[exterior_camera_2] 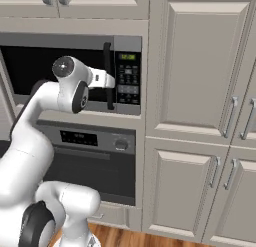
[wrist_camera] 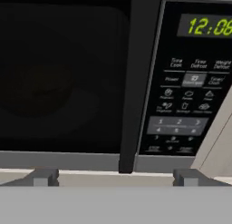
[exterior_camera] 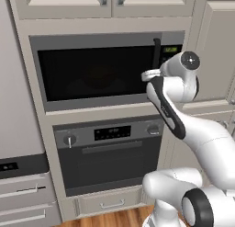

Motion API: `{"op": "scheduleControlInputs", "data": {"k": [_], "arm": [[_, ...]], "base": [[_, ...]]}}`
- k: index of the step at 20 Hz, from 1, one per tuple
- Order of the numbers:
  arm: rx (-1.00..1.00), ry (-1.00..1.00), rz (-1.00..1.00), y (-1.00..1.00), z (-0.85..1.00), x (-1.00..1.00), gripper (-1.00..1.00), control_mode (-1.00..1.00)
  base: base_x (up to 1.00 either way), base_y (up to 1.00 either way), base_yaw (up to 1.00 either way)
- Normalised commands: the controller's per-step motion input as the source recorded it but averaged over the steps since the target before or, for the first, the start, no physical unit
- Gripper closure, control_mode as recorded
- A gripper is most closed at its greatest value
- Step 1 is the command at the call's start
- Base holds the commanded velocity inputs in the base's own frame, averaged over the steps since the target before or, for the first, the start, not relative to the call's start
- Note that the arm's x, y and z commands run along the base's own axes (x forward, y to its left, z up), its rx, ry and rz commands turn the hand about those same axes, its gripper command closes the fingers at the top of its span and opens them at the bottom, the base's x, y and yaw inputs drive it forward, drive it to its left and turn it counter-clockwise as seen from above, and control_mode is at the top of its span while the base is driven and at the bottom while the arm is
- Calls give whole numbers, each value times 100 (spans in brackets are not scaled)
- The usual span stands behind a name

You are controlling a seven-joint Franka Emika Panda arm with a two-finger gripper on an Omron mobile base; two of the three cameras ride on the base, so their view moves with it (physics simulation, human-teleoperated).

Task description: The microwave is finished heating the fish and lemon wedge. Take the bowl containing the food and place it on the dining counter.

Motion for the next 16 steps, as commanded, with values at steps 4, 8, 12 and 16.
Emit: {"op": "scheduleControlInputs", "data": {"k": [4,8,12,16], "arm": [[0,-2,-1,-1,-10,63,-100,-100],[0,0,0,-7,-11,62,-100,-100],[0,0,0,-8,-10,56,-100,-100],[0,0,0,-5,-10,53,-100,-100]], "base": [[0,0,0],[0,0,0],[0,0,0],[0,0,0]]}}
